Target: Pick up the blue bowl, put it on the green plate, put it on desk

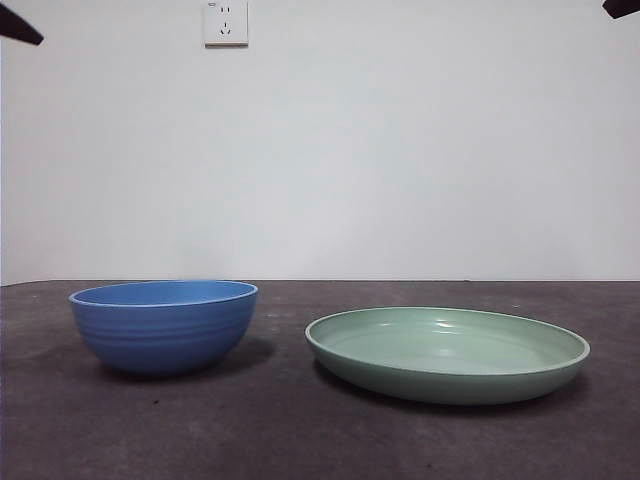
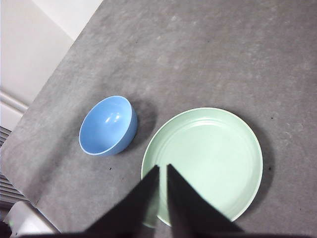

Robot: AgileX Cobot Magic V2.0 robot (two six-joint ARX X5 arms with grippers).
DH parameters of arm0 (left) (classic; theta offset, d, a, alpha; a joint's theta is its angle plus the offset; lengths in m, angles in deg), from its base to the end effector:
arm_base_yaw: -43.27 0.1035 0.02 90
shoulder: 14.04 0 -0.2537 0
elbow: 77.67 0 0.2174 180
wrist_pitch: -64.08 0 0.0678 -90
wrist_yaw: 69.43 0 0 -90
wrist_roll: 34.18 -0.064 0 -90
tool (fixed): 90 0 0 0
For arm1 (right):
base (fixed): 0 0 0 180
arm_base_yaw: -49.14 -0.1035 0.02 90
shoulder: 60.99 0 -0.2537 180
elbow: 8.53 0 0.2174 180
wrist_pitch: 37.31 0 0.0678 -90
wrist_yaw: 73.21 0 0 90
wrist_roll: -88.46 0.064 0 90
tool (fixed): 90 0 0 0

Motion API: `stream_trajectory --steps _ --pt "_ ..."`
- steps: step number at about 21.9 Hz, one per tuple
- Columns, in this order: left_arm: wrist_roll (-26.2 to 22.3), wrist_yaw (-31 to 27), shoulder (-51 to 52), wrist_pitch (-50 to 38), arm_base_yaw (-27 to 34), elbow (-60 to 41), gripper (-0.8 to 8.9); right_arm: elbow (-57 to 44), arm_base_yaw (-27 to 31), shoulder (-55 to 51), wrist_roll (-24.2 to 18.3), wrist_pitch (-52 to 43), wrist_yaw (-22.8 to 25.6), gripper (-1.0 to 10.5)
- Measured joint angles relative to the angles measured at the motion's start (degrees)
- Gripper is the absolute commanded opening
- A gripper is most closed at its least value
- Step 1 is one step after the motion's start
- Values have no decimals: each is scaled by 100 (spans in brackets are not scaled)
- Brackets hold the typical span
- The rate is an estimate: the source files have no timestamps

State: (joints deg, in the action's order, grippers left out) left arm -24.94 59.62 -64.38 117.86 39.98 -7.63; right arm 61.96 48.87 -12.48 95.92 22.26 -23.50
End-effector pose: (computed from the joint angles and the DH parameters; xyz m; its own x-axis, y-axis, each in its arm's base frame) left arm 0.1575 -0.0494 0.3063 0.6060 -0.6659 -0.4352 0.4683 0.7409 -0.4814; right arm 0.1457 0.0421 0.3038 0.6014 0.6495 -0.4653 -0.4324 0.7543 0.4940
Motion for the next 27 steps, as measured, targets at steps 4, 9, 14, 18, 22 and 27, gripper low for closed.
stream_trajectory --steps 4,9,14,18,22,27 --pt "-37 -2 0 -2 0 0 628 0 0 0 -17 2 7 574" --pt "-77 4 0 -33 0 0 634 0 0 2 -20 15 20 632" --pt "-140 4 0 -68 0 0 623 0 0 0 -20 15 20 632" --pt "-234 -133 -66 -61 0 0 624 0 0 0 -20 15 -24 632" --pt "-339 -608 -293 94 0 2 624 0 0 0 -20 15 -149 632" --pt "-409 -870 -874 457 0 2 623 0 0 0 -17 15 -170 632"
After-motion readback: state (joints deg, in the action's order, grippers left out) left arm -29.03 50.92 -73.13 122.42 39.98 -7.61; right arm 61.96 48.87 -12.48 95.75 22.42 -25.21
